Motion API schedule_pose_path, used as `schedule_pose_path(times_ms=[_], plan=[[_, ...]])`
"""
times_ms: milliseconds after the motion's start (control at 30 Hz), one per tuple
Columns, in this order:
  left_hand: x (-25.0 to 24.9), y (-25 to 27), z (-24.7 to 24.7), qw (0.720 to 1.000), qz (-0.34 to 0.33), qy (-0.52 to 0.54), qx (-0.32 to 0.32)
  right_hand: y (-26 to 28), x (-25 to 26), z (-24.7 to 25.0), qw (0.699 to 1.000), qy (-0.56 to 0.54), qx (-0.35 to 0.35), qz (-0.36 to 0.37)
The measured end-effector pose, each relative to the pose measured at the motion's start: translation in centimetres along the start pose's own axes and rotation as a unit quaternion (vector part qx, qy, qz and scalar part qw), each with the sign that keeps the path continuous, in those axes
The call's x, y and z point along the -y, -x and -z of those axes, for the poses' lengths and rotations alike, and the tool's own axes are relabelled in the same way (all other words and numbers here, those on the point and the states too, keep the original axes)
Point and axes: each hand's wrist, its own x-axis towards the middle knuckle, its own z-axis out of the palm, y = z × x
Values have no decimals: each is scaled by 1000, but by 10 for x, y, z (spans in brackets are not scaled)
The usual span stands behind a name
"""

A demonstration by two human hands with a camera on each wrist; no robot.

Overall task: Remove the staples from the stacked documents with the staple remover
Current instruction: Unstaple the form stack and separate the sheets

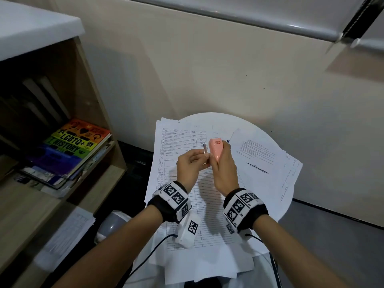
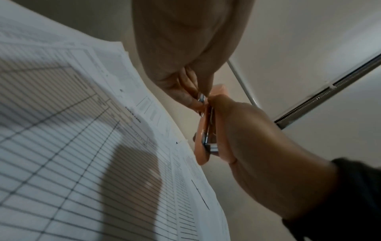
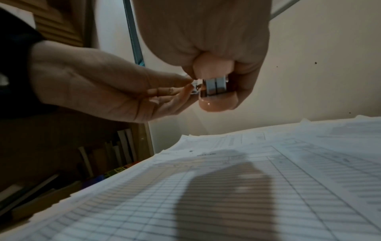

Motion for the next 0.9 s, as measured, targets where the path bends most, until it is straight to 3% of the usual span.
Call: schedule_pose_path(times_ms=[133,300,500,633,733,800,900], plan=[[-6,10,2,997,-36,-51,-43,13,9,-1,1000,14,-1,12],[-23,3,25,985,-94,-98,-103,31,15,-9,998,34,47,34],[-37,7,112,972,-127,-174,-97,34,14,-16,995,-30,83,-52],[-5,33,202,964,-48,-243,-97,25,-8,-26,976,-82,109,-171],[39,53,261,952,49,-278,-120,20,-30,-34,968,-63,120,-210],[72,56,287,931,89,-321,-151,18,-40,-37,967,-56,128,-211],[124,49,316,877,161,-425,-154,13,-49,-36,966,-39,153,-203]])
